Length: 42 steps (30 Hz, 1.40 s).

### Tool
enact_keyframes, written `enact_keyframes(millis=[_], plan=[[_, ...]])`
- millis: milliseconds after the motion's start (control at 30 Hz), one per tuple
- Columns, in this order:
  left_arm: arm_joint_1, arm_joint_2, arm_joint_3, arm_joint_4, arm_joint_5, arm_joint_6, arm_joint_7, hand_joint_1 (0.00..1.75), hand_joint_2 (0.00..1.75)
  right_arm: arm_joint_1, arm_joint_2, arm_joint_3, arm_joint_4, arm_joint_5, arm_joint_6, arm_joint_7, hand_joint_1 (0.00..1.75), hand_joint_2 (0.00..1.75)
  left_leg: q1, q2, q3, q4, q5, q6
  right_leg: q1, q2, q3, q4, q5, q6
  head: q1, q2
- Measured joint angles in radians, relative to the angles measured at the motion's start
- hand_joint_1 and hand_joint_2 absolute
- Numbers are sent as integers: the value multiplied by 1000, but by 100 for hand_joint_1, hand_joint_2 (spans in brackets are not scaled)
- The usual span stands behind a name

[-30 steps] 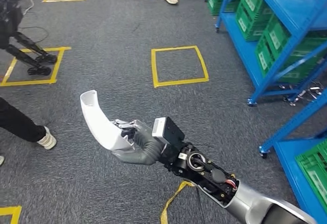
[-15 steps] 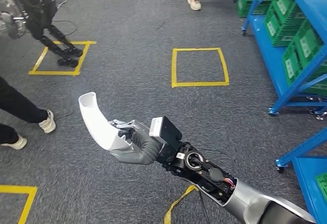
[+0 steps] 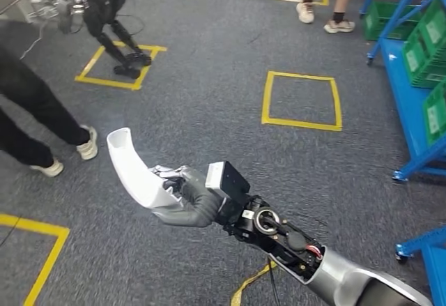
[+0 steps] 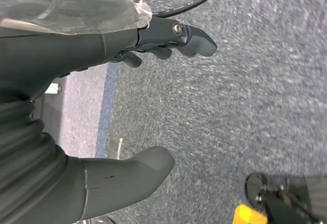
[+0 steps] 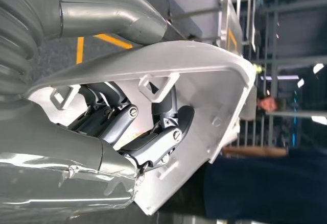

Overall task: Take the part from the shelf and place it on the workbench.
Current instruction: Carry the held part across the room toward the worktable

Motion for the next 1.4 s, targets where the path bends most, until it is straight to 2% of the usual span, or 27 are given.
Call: enact_keyframes(millis=[33, 67, 100, 167, 233, 267, 333, 367, 433, 500, 567, 600, 633, 700, 767, 867, 900, 933, 1000, 1067, 1100, 1133, 1200, 1233, 1300, 1367, 1400], plan=[[0, 0, 0, 0, 1, 1, 0, 0, 175, 1, 0, 1, 2, 0, 3, 0, 175, 175, 0, -9, 0, 0, 0, 1, 0, 5, -31, 64, -21, 1, 4, 0], [0, 0, 0, 0, 2, 2, 0, 0, 175, 1, 0, 2, 4, 0, 5, 0, 175, 175, -1, -20, 1, 1, 0, 1, 0, 8, -48, 96, -24, 2, 7, 0], [0, 0, 0, 0, 2, 3, 0, 0, 175, 1, 0, 2, 6, 0, 7, 1, 175, 175, -1, -32, 2, 2, -1, 1, 0, 9, -46, 86, -4, 1, 8, 0], [0, -1, 0, 0, 2, 3, 1, 0, 175, -2, 0, 4, 7, 0, 11, 2, 175, 175, 0, -56, 4, 4, -2, -1, -1, 29, 6, -38, 76, -5, 13, 0], [-2, -3, 0, 0, 2, 2, 2, 0, 175, -5, 0, 6, 8, 0, 14, 3, 175, 175, -1, -77, -1, 10, -3, -8, -4, 72, 57, -164, 129, -13, 15, 0], [-2, -4, 0, 0, 2, 2, 2, 0, 175, -5, 0, 6, 8, 0, 16, 5, 175, 175, 0, -86, -7, 11, -2, -13, -3, 88, 67, -193, 136, -16, 14, 0], [1, -3, 0, 0, 4, 2, 3, 0, 175, -6, 0, 8, 9, 0, 22, 8, 175, 175, 3, -106, -16, 11, 3, -26, -3, 82, 70, -206, 134, -23, 11, 0], [3, -2, 0, 1, 5, 2, 4, 0, 175, -7, 1, 9, 10, 0, 24, 9, 175, 175, 4, -102, -19, 14, 1, -32, -4, 72, 72, -210, 136, -28, 9, 0], [4, -2, 0, 1, 5, 2, 5, 0, 175, -10, 3, 10, 10, 0, 26, 10, 175, 175, 2, -63, -45, 69, -32, -42, -7, 48, 79, -218, 140, -40, -2, 0], [1, -2, 0, 1, 5, 2, 5, 0, 175, -10, 4, 11, 12, 0, 27, 11, 175, 175, 3, -15, -113, 203, -95, -51, -5, 23, 81, -220, 140, -46, -16, 0], [0, -2, 0, 1, 5, 2, 5, 0, 175, -10, 4, 13, 15, 0, 27, 12, 175, 175, 4, 0, -170, 311, -128, -57, -3, -2, 81, -220, 138, -47, -21, 0], [0, -2, 0, 1, 5, 2, 5, 0, 175, -10, 4, 14, 15, 0, 27, 12, 175, 175, 5, 2, -171, 312, -117, -57, -3, -13, 81, -220, 137, -47, -22, 0], [1, -2, 0, 1, 6, 2, 5, 0, 175, -10, 4, 15, 16, 0, 27, 12, 175, 175, 5, 6, -149, 269, -89, -56, -3, -22, 83, -220, 136, -46, -23, 0], [0, 0, 0, 1, 6, 2, 5, 0, 175, -12, 4, 15, 16, 0, 27, 12, 175, 175, 1, 32, -68, 115, -25, -48, 0, -38, 87, -219, 131, -41, -26, 0], [-2, 1, 0, 1, 6, 2, 6, 0, 175, -14, 5, 16, 16, 0, 27, 12, 175, 175, -6, 50, -18, 19, 5, -34, 6, -50, 91, -219, 126, -32, -24, 0], [-1, 1, 0, 1, 6, 2, 6, 0, 175, -15, 5, 16, 16, 0, 27, 12, 175, 175, -7, 31, -14, 7, 6, -17, 7, -63, 95, -218, 119, -18, -19, 0], [0, 1, 0, 1, 6, 2, 6, 0, 175, -16, 5, 16, 16, 0, 27, 11, 175, 175, -5, 24, -13, 4, 8, -12, 6, -55, 92, -205, 107, -13, -18, 0], [0, 1, 0, 1, 6, 2, 6, 0, 175, -17, 5, 16, 16, 0, 27, 11, 175, 175, -2, 17, -11, 1, 10, -6, 4, -40, 80, -173, 85, -9, -15, 0], [-1, 1, 0, 2, 6, 2, 6, 0, 175, -16, 5, 16, 17, 0, 27, 11, 175, 175, 0, 3, -9, -2, 11, 2, 1, -4, 23, -42, 15, -4, -6, 0], [-1, 1, 0, 2, 7, 2, 6, 0, 175, -14, 5, 16, 20, 1, 29, 12, 175, 175, -1, -15, -9, -1, 11, 4, 0, 9, -38, 84, -29, 0, 2, 0], [-1, 1, 0, 2, 8, 3, 6, 0, 175, -13, 5, 16, 22, 1, 30, 12, 175, 175, -1, -27, -8, 0, 10, 4, 0, 10, -47, 96, -20, 0, 5, 0], [-1, 1, 0, 2, 8, 3, 6, 0, 175, -13, 5, 17, 23, 2, 32, 13, 175, 175, -1, -38, -7, 2, 10, 4, -1, 12, -37, 66, 8, 0, 7, 0], [-1, 0, 0, 2, 9, 4, 6, 0, 175, -16, 5, 17, 24, 3, 33, 14, 175, 175, 0, -62, -6, 6, 7, 0, -3, 36, 22, -75, 88, -5, 12, 0], [-1, -1, 0, 2, 10, 4, 6, 0, 175, -18, 5, 18, 24, 4, 34, 15, 175, 175, -1, -73, -8, 11, 5, -4, -5, 54, 50, -140, 114, -8, 14, 0], [-1, -2, 0, 2, 13, 3, 6, 0, 175, -20, 5, 21, 26, 6, 35, 18, 175, 175, 0, -90, -16, 15, 6, -14, -5, 78, 74, -199, 129, -14, 12, 0], [3, 0, 0, 2, 15, 4, 9, 0, 175, -21, 6, 24, 28, 6, 37, 22, 175, 175, 3, -104, -21, 14, 9, -27, -5, 64, 76, -204, 131, -24, 9, 0], [5, 0, 0, 2, 17, 4, 9, 0, 175, -23, 8, 25, 28, 6, 38, 24, 175, 175, 2, -94, -25, 21, 4, -32, -6, 55, 79, -209, 133, -30, 6, 0]])
